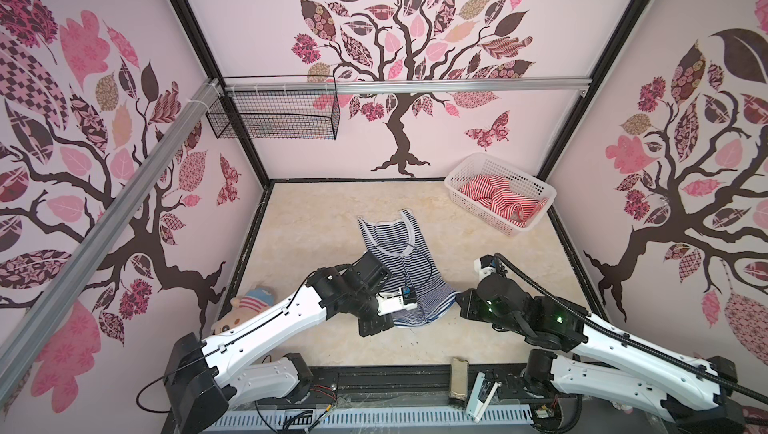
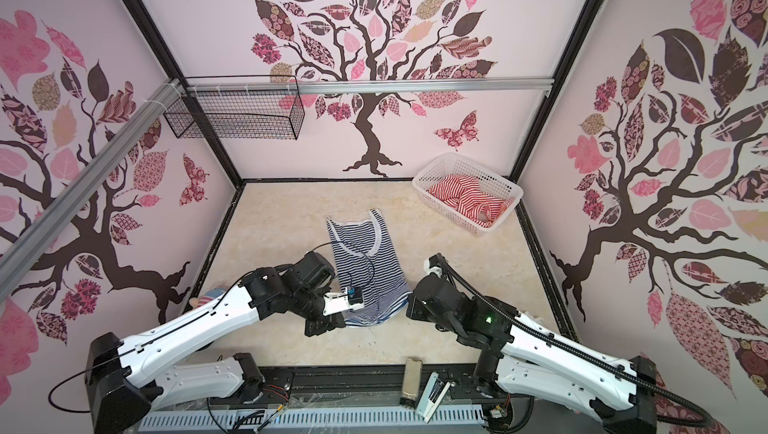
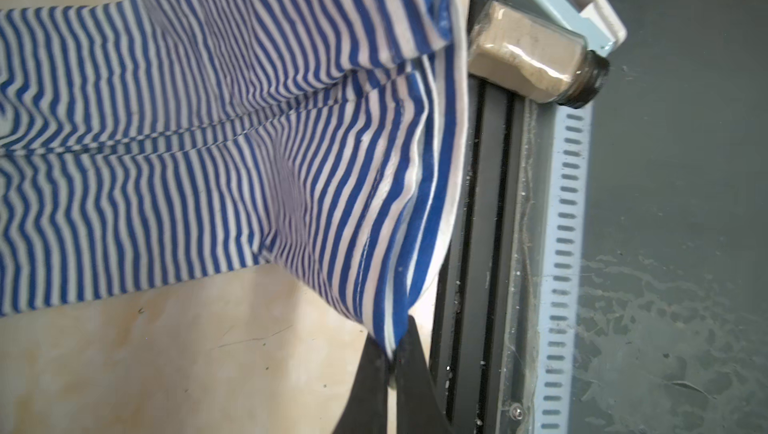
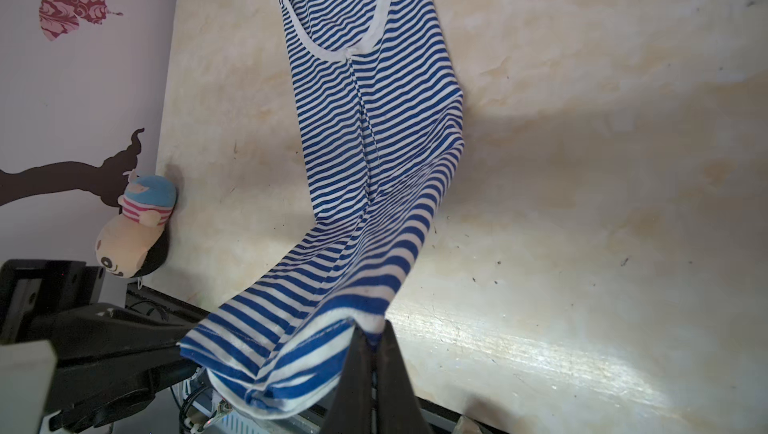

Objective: Fold and stack the tank tops
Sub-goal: 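Lift the hem with both grippers and fold it toward the straps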

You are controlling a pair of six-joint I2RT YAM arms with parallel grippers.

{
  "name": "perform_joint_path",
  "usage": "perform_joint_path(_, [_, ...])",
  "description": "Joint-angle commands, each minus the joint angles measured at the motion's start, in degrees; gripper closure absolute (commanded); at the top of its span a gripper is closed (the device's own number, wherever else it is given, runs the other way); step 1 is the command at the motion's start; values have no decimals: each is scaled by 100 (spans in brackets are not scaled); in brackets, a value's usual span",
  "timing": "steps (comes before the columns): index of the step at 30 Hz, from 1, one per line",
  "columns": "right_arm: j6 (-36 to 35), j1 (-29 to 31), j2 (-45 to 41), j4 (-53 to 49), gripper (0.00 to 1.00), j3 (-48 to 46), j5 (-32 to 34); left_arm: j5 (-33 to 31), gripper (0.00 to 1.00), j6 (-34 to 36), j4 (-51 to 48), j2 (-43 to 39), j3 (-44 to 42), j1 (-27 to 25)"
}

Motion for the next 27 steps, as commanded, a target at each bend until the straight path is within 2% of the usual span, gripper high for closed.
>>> perform_joint_path(1, [-499,-330,349,-53,100,432,89,-375,100,-154,499,86,315,374])
perform_joint_path(5, [-938,-801,871,238,100,748,-177,-666,100,-154,866,246,560,763])
perform_joint_path(10, [-1444,-1337,1781,501,100,1357,-538,-640,100,-167,1429,593,737,1343])
perform_joint_path(18, [-2010,-2190,3234,908,100,2223,-1254,-691,100,-119,1768,1651,1139,2126])
perform_joint_path(27, [-2293,-2554,4902,1259,100,2911,-1708,-1030,100,-107,2136,2670,1358,2449])
